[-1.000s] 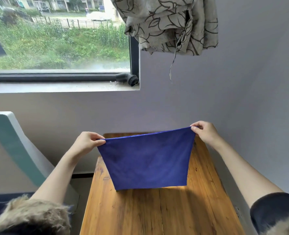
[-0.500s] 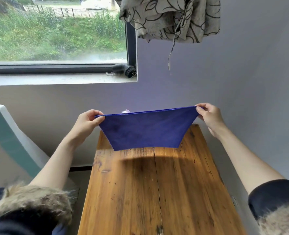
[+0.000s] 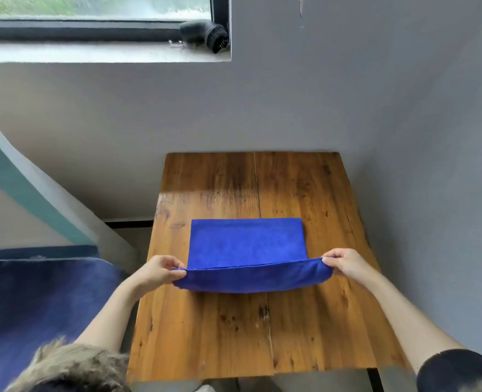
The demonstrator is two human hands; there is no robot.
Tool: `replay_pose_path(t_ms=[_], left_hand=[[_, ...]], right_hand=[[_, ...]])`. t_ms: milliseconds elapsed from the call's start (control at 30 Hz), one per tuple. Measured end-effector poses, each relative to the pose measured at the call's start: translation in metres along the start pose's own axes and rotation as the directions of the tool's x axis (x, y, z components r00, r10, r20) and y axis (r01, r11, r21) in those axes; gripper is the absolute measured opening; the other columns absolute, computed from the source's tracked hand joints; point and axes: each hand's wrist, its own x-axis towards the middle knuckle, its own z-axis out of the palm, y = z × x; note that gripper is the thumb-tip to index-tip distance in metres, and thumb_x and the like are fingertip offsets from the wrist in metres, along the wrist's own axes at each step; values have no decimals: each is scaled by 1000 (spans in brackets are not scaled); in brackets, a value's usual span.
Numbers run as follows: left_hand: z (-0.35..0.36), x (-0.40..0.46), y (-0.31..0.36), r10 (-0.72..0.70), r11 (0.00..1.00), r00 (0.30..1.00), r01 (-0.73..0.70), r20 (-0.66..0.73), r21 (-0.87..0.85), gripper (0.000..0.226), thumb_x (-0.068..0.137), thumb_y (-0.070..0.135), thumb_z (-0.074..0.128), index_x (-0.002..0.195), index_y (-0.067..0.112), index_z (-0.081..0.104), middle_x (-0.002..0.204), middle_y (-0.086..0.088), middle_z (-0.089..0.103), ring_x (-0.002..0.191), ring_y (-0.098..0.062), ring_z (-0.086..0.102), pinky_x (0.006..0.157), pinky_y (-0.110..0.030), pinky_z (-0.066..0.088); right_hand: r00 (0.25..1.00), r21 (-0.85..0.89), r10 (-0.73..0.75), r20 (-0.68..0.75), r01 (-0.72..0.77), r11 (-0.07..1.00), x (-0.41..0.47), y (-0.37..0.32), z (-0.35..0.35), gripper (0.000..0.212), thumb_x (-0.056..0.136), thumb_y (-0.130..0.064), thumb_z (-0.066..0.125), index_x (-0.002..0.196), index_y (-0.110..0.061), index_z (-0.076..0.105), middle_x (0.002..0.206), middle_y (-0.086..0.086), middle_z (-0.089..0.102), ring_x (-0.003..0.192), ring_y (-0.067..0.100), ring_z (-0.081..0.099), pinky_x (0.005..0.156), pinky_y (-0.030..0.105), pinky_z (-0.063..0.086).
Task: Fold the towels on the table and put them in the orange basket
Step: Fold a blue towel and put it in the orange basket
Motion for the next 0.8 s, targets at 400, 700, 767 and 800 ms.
replay_pose_path(t_ms=[400,700,767,800], left_hand=[[13,43,-3,1,985,988,-27,-152,-171,10,93,9,54,92,2,61,83,-8,61,79,-17,55,73,-27,48],[10,115,-10,28,994,967,-53,-254,-93,9,92,10,55,93,6,63,90,-9,65,81,-18,56,70,-25,45],[12,129,-17,16,995,966,-41,-258,-91,9,92,12,56,86,14,63,89,-5,65,80,-16,56,71,-25,46],[13,135,-20,13,995,963,-40,-270,-92,10,92,12,56,85,15,63,87,-5,65,79,-16,55,71,-26,45]], right_hand=[[993,298,114,5,-110,948,28,9,10,10,93,-5,52,87,-6,61,85,10,62,74,17,57,66,27,47],[990,228,73,-117,-45,973,115,6,28,9,92,-4,53,92,-7,61,81,2,61,74,12,54,67,24,44],[989,203,64,-137,-35,979,127,10,33,8,91,-5,54,91,-9,62,80,0,61,74,10,54,68,21,42],[988,202,63,-144,-33,979,131,11,36,8,91,-5,55,91,-9,61,79,-1,61,74,9,54,67,18,42]])
